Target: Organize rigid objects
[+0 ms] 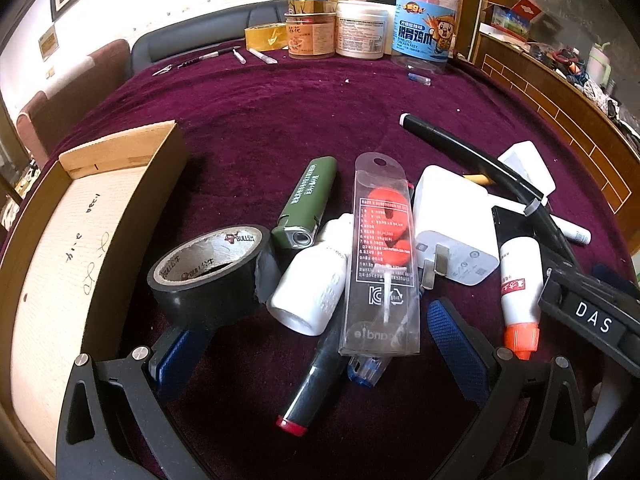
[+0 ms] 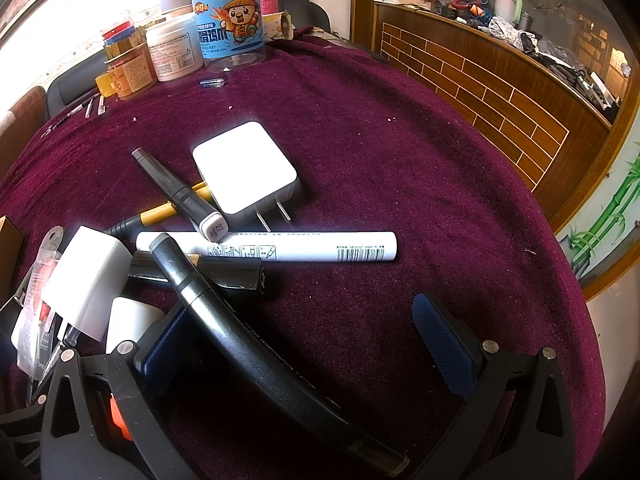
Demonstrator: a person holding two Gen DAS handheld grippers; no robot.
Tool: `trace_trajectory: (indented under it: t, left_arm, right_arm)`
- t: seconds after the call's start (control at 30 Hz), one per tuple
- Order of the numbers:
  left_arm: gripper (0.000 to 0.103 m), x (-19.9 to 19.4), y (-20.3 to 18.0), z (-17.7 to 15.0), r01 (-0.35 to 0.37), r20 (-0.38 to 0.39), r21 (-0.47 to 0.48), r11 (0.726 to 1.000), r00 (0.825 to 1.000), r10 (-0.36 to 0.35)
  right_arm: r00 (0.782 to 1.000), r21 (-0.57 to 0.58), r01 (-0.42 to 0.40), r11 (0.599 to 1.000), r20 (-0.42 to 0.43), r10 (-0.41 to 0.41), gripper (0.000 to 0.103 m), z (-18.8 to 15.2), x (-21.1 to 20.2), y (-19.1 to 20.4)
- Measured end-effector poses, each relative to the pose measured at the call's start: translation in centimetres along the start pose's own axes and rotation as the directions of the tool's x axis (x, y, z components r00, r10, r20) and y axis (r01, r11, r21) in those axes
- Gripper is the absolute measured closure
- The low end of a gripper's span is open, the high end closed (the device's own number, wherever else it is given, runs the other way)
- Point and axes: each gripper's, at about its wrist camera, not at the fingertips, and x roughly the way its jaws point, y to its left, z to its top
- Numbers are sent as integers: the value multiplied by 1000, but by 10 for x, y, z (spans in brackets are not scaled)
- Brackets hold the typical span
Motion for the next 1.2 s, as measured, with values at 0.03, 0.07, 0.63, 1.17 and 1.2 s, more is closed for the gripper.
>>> trace_trajectory:
  t: [0.03,0.07,0.63,1.17,1.2]
  left_arm:
    - [1,0,0,0,0,1,0,1000,1000,0]
    - [1,0,-1,-1,0,2,0,1000,1000,0]
    - [1,-3,-2,-3,1,0,3,1000,1000,-1]
    - [1,-3,-4,-4,-4,-28,19,1000,1000,5]
    - [1,-3,-3,-4,-3,-27,19,1000,1000,4]
  right_arm:
    - [1000,0,0,1000,0,0,0,0,0,0]
    - [1000,0,0,1000,0,0,0,0,0,0]
    - [1000,-28,-10,1000,-2,10,0,-2,-1,8]
    - [991,-78,-55,995,-125,45,0,-1,0,3]
    - [991,-80,-58,995,-121,48,0,-2,-1,2]
